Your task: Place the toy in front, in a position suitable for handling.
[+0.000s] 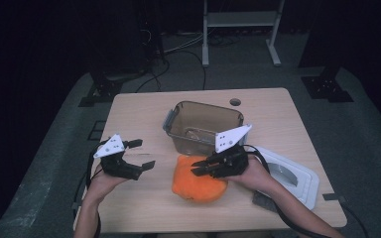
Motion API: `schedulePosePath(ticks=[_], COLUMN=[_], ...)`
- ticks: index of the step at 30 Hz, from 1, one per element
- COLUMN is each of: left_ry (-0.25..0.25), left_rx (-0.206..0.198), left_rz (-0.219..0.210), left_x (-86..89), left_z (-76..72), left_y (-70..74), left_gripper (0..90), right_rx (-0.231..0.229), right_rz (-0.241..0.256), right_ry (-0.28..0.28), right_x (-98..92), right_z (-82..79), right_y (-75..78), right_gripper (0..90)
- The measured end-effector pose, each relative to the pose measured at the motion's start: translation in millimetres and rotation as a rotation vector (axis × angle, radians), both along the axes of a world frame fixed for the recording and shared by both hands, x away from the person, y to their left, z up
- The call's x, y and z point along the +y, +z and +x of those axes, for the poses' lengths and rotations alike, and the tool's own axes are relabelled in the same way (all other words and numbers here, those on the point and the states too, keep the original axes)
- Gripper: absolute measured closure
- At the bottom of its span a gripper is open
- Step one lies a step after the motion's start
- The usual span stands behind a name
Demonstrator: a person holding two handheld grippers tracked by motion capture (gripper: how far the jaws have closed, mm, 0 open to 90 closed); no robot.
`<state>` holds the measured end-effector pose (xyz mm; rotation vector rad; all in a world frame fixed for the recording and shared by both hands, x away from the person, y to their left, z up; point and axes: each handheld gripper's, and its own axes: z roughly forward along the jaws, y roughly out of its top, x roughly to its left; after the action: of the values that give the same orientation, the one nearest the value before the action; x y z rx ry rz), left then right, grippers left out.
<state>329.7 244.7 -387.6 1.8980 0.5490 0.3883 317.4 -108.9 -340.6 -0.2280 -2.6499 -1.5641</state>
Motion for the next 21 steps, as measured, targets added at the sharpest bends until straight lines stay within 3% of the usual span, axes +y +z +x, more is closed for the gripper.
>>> schedulePosePath(ticks=[14,21], left_ry=[-0.002,0.0], left_rx=[0.005,0.003], left_rz=[-0.011,-0.015], left_x=[2.0,3.2], left_z=[0.8,0.7], left_y=[-2.1,-1.7], left_gripper=[7.9,7.9], right_rx=[-0.055,-0.067], right_rz=[0.004,0.011], right_ry=[-0.008,-0.016], right_x=[0.8,2.3], right_z=[4.4,15.0], right_y=[48.6,68.9], right_gripper=[79.7,79.7])
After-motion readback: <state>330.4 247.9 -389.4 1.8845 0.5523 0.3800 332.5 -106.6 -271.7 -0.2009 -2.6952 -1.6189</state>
